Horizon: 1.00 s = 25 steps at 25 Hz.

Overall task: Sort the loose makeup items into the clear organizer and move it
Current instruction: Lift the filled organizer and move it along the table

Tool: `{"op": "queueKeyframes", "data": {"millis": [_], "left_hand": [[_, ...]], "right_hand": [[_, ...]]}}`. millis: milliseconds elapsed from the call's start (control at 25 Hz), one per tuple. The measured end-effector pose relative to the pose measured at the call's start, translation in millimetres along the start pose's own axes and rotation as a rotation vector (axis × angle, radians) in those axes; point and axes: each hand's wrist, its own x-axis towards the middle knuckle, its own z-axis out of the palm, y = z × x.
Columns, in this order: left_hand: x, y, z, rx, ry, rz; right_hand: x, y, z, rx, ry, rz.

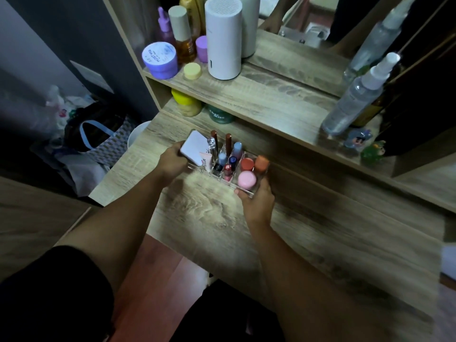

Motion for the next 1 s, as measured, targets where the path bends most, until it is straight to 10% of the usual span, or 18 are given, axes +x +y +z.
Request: {"op": "queueKeyframes", "data": {"millis": [1000], "left_hand": [[-134,33,180,0.057,-0.135,0.113]], "right_hand": [[-35,133,-194,-0.026,0.016,0.01]]}}
